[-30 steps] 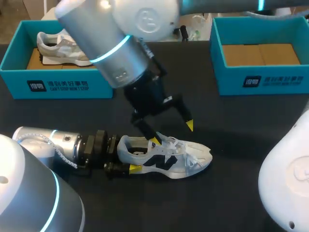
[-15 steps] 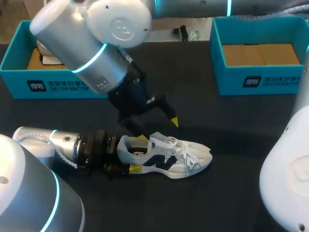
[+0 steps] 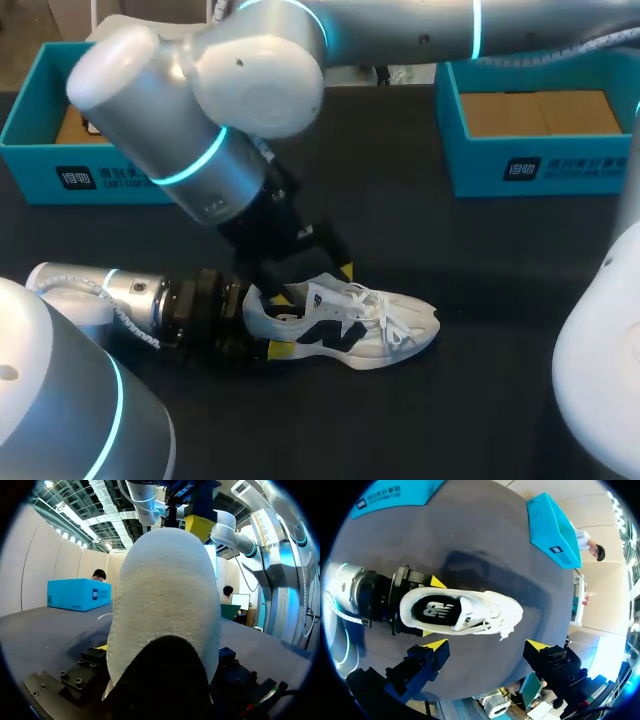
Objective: Take the shoe out of the shoebox, open the shoe tongue, remove and reinsert the insole, then place the shoe into the shoebox
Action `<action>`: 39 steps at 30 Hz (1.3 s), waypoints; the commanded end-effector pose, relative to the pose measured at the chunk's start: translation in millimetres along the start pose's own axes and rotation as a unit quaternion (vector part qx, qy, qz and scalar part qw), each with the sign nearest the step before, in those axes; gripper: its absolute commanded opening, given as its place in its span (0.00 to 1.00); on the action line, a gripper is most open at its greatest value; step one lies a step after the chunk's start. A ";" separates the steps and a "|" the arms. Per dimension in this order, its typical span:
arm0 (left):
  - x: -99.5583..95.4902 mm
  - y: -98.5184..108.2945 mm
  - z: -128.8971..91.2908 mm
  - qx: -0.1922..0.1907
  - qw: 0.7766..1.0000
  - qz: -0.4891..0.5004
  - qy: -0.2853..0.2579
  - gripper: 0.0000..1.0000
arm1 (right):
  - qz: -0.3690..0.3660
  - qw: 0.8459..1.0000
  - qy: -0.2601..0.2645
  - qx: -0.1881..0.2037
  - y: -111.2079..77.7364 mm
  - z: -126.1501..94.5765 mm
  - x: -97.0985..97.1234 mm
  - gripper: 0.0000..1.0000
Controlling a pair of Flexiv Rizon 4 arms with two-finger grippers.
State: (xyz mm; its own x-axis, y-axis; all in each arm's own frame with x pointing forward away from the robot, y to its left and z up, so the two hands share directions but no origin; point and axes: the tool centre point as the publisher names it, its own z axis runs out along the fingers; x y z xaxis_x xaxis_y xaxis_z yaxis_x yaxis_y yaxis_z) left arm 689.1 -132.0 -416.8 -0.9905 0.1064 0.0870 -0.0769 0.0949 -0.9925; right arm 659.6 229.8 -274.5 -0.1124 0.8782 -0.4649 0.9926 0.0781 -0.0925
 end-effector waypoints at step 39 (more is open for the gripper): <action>0.5 -0.1 0.2 0.000 1.000 0.000 -0.002 0.00 | 0.090 0.994 -0.002 -0.066 24.1 61.9 13.3 1.00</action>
State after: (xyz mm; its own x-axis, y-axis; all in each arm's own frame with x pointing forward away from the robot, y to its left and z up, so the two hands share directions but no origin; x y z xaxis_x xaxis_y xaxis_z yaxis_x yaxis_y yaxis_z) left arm 689.1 -132.0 -416.9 -0.9906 0.1061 0.0868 -0.0769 0.0947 -0.9925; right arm 682.7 217.8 -334.3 -0.1222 0.8668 -0.4834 0.9888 0.1483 0.0160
